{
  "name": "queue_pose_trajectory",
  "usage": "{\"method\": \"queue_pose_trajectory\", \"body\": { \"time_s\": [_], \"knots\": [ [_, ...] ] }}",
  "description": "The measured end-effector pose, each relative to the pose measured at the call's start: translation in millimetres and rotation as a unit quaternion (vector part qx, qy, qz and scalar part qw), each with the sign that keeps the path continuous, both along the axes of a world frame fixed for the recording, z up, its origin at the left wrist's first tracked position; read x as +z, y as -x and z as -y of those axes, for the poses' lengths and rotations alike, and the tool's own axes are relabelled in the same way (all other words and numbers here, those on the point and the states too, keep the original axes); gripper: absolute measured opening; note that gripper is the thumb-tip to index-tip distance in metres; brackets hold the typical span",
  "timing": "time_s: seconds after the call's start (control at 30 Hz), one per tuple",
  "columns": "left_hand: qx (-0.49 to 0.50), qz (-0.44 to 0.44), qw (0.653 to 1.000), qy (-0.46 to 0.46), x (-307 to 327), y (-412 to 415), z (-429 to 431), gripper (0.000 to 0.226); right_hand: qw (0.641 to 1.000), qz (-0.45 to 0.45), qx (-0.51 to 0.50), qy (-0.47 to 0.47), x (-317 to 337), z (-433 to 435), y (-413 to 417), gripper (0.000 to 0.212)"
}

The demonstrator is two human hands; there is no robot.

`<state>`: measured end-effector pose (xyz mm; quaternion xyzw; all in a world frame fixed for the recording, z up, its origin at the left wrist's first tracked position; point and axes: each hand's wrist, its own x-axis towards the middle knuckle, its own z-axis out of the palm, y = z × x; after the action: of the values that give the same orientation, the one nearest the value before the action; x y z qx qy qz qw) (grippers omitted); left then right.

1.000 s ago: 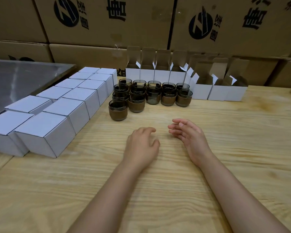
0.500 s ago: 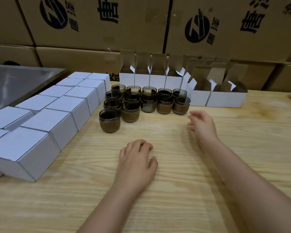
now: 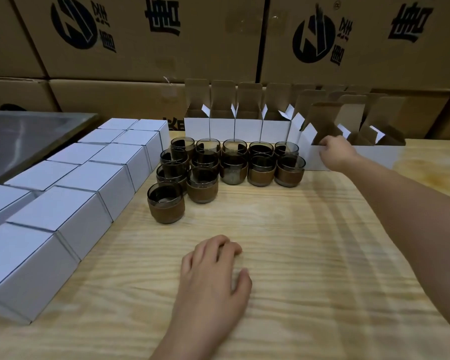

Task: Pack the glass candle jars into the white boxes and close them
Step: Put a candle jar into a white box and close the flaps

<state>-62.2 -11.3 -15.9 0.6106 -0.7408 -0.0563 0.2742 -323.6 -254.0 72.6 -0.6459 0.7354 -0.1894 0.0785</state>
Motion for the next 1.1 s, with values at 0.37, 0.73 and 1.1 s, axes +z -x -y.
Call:
{"method": "queue_pose_trajectory", "body": {
  "time_s": [0.37, 0.73, 1.1],
  "knots": [
    [-0.001, -0.012, 1.0, -0.005, -2, 0, 2, 0.035, 0.998, -0.061, 0.006, 0.012, -5, -58, 16, 0.033],
    [-0.002, -0.046, 0.997, -0.061, 8, 2, 1, 0.063, 0.99, -0.069, 0.059, 0.103, -23, -206, -36, 0.028],
    [-0.039, -0.491, 0.869, 0.041, 21, -5, -3, 0.077, 0.973, -0.031, 0.158, 0.168, -33, -270, -171, 0.027]
  ]
}}
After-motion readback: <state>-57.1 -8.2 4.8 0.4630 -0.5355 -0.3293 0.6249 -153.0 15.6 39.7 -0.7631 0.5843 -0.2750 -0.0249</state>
